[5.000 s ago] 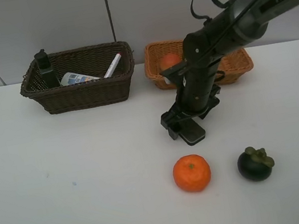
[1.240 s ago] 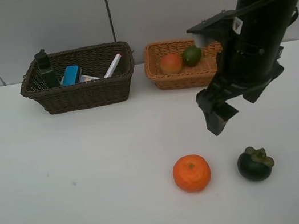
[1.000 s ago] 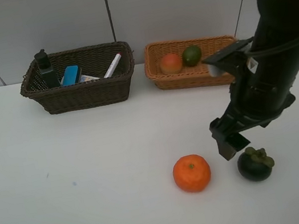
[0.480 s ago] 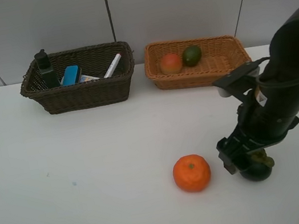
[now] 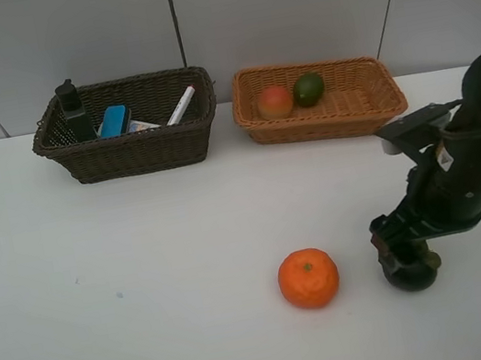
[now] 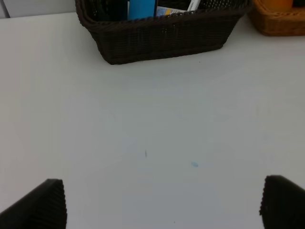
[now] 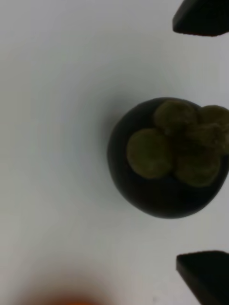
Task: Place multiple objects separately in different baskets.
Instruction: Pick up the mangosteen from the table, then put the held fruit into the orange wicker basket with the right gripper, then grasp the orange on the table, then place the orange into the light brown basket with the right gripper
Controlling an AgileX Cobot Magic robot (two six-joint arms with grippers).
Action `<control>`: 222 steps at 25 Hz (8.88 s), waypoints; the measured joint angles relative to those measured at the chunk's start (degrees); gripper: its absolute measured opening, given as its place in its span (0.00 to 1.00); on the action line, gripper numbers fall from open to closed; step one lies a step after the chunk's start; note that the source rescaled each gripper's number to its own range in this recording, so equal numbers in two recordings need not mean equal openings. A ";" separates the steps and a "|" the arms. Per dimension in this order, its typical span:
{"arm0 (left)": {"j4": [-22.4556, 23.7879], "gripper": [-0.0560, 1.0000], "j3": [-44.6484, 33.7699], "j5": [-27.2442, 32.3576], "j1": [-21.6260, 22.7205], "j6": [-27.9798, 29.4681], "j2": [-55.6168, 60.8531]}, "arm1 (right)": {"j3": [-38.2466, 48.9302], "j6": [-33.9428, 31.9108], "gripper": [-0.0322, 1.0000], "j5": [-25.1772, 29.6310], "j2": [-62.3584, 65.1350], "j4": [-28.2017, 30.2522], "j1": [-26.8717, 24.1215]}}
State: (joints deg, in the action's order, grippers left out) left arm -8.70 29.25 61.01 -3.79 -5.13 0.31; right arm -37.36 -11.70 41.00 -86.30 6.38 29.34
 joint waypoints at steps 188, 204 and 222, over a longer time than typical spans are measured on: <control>0.00 1.00 0.00 0.00 0.00 0.00 0.00 | -26.85 -1.35 0.68 9.91 -16.19 -12.33 13.72; 0.00 1.00 0.00 0.00 0.00 0.00 0.00 | -55.45 5.09 0.68 6.25 -33.64 -3.73 -12.95; 0.00 1.00 0.00 0.00 0.00 0.00 0.00 | -60.43 5.93 1.00 8.24 -36.12 -3.45 -15.64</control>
State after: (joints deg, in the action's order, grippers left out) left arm -8.70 29.25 61.01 -3.79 -5.13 0.31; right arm -97.79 -5.78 49.24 -122.42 2.93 13.70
